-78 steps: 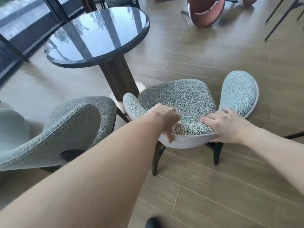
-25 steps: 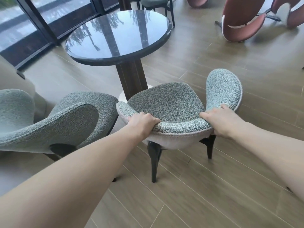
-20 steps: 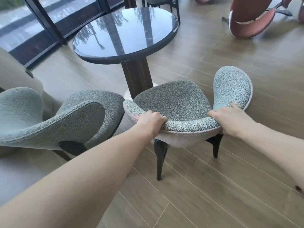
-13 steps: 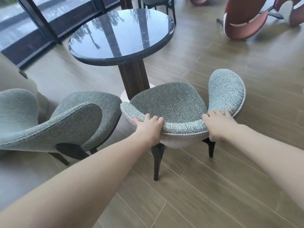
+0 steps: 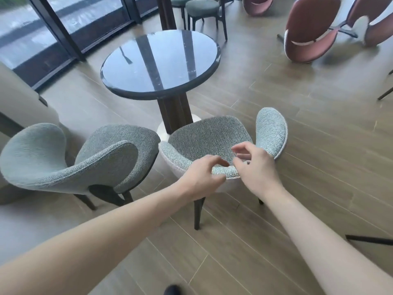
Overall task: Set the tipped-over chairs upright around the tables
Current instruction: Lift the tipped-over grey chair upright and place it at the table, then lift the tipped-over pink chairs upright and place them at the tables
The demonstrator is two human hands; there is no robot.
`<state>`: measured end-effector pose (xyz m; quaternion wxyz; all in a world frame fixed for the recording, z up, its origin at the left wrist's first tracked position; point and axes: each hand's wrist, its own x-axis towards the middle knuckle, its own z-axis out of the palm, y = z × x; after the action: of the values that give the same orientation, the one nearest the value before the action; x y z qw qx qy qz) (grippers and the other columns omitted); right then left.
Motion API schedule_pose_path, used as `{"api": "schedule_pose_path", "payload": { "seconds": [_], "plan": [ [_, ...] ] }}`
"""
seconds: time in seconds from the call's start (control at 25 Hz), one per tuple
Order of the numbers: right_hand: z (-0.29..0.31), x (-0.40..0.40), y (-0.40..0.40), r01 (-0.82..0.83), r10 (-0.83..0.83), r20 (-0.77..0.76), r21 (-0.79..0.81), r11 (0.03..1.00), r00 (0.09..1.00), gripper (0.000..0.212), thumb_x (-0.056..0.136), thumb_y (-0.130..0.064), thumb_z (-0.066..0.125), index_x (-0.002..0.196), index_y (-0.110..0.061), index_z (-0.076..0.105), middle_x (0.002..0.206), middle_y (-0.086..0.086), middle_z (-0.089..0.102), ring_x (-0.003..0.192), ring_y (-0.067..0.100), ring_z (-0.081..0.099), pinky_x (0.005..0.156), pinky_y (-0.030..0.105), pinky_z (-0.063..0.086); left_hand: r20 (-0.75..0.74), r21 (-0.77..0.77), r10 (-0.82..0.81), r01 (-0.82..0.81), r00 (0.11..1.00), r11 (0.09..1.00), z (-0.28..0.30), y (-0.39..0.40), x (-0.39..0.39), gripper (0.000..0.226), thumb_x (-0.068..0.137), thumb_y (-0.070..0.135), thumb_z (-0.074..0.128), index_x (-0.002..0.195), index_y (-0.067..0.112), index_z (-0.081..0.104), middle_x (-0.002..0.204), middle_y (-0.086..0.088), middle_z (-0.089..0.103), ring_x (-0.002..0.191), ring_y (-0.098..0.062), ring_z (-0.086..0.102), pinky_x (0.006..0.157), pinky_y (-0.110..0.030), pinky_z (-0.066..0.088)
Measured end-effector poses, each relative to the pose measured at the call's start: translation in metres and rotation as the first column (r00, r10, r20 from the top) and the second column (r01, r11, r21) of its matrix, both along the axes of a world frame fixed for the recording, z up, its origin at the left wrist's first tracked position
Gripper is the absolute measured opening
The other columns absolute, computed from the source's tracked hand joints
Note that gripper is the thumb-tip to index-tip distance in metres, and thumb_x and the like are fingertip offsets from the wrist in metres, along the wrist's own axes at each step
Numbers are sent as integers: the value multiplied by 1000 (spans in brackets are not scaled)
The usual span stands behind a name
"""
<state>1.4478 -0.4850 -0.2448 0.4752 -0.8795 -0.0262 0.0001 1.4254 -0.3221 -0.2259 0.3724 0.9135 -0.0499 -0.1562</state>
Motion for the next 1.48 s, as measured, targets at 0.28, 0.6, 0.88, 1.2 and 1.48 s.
{"api": "schedule_pose_path", "payload": {
  "seconds": [0.28,0.6,0.88,1.2,1.48],
  "plan": [
    [108,-41,-41,87,-60,-78,407,909,995,19,88,-23,64,104,-32,69,106,-15,72,96,-9,65,85,19,48,-13,-496,407,-359,913,791,91,-46,-27,27,96,16,61,115,34,67,117,21,68,113,6,61,89,-12,43],
    [190,-38,-58,87,-72,-48,545,834,996,18,88,-28,60,103,-31,70,105,-13,74,101,2,67,99,37,51,39,-663,490,-344,871,665,163,-54,-28,23,98,27,60,114,40,69,110,27,70,104,9,62,94,-26,48],
    [208,21,-57,94,-99,-19,517,851,995,24,80,-42,58,100,-37,70,104,-15,74,102,3,68,98,42,52,-35,-746,439,-316,898,586,192,-39,32,30,80,53,54,106,56,69,127,28,61,127,3,52,105,-29,41],
    [220,114,-78,195,-225,-8,533,823,974,24,79,-38,59,99,-32,71,101,-9,75,100,11,70,97,48,52,-65,-804,370,-269,927,531,195,-60,138,44,70,63,55,112,55,67,139,21,58,130,-1,53,111,-35,37],
    [208,186,-146,268,-298,-30,533,803,954,16,94,-23,58,100,-32,70,102,-9,75,101,12,69,96,49,52,-70,-782,303,-241,950,575,189,-122,223,50,83,51,44,131,46,54,136,23,51,136,-7,48,119,-42,31]
  ]
}}
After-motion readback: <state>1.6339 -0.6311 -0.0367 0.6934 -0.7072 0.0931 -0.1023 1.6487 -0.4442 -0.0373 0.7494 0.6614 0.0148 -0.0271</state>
